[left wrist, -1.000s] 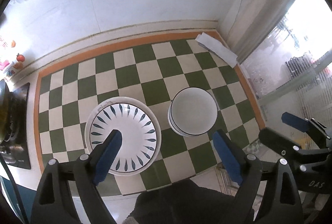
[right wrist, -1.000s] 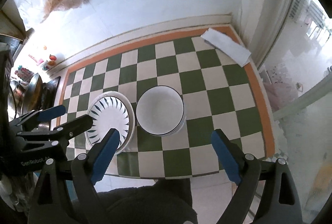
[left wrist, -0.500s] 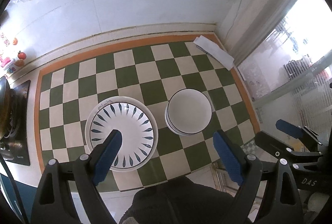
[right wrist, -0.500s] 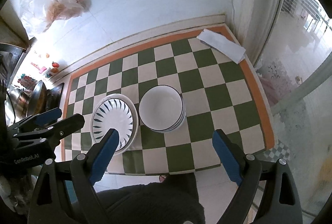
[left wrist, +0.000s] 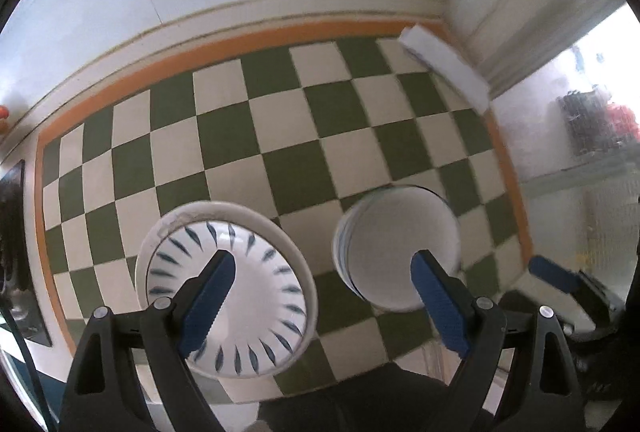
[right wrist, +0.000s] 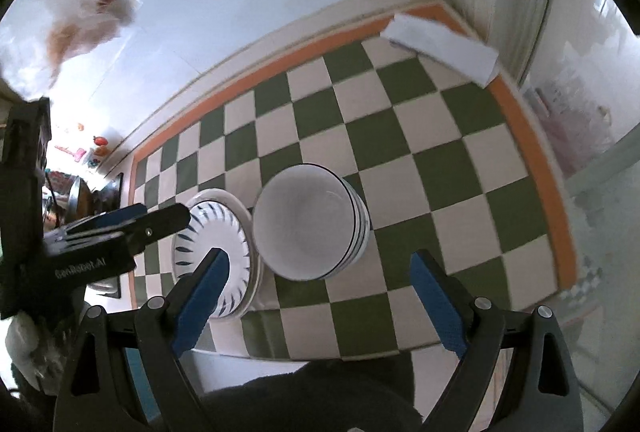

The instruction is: Organize plates and bowls

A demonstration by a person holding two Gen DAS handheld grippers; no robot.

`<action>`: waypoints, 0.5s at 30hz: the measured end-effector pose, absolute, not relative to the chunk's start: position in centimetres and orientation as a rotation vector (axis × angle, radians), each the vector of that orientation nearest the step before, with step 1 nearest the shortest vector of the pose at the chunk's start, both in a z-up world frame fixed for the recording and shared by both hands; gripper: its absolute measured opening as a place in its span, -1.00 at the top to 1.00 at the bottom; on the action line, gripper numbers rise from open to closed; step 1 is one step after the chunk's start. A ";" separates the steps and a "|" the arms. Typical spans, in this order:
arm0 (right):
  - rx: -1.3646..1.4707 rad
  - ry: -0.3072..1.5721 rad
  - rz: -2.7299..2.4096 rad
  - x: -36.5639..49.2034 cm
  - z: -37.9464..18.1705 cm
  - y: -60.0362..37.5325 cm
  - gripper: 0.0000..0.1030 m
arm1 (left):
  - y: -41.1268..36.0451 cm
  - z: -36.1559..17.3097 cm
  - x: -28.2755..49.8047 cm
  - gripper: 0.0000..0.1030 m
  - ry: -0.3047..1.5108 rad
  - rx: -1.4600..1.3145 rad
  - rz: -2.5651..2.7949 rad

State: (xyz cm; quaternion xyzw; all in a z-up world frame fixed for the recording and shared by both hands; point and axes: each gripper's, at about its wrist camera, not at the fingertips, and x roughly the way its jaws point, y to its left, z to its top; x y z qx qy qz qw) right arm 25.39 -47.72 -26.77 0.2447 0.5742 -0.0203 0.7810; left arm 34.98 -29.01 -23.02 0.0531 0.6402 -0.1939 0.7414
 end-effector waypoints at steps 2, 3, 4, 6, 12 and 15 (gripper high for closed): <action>0.574 1.261 -0.035 26.2 -28.8 -48.1 -0.82 | -29.7 -25.0 36.6 -0.75 1.464 0.118 -0.439; 0.599 1.277 -0.028 26.7 -29.9 -48.2 -0.82 | -29.9 -25.6 37.1 -0.75 1.483 0.113 -0.450; 0.629 1.287 -0.021 27.0 -31.1 -48.4 -0.82 | -30.3 -26.5 37.8 -0.75 1.509 0.100 -0.479; 0.672 1.313 -0.019 27.7 -33.1 -48.8 -0.82 | -31.0 -28.0 38.9 -0.75 1.545 0.112 -0.496; 0.788 1.351 0.000 28.9 -37.9 -49.4 -0.80 | -33.1 -32.9 40.8 -0.75 1.703 0.122 -0.583; 0.845 1.346 0.016 29.2 -39.6 -49.7 -0.78 | -34.1 -35.0 40.8 -0.74 1.756 0.139 -0.626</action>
